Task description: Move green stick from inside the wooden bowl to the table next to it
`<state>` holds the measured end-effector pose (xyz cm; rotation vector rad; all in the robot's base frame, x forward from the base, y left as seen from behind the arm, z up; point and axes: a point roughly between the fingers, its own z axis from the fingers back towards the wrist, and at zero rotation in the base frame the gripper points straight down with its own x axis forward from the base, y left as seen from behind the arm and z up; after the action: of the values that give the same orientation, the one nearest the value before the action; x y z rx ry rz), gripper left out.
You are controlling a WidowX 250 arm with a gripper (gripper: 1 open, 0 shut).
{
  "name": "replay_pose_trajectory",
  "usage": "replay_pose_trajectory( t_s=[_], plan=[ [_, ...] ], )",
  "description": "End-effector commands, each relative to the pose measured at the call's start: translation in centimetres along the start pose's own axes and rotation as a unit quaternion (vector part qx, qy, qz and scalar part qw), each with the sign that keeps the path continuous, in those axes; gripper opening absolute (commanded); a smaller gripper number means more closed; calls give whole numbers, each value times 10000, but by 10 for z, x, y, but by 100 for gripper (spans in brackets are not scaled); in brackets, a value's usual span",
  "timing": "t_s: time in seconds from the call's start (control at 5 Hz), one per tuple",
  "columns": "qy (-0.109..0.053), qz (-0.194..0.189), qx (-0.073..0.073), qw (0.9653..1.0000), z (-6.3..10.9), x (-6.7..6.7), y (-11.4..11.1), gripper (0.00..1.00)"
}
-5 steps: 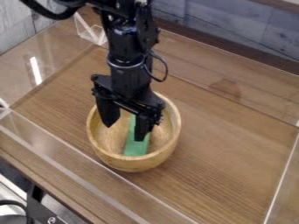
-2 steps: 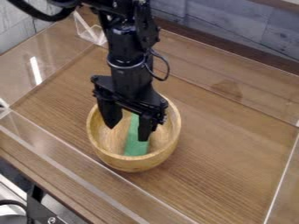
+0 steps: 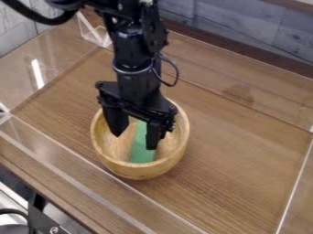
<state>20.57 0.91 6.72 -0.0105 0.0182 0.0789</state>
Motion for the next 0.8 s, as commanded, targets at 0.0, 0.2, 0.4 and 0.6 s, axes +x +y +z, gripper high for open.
replay_pose_trajectory(
  t_s=[0.0, 0.2, 0.4, 0.6],
  plan=[
    [-222, -10, -15, 9998, 8, 3, -3, 100],
    [-237, 33, -30, 9997, 10, 3, -5, 100],
    [-246, 79, -37, 9997, 10, 2, -6, 100],
    [-253, 111, -34, 9996, 9, 0, -7, 100]
  ],
)
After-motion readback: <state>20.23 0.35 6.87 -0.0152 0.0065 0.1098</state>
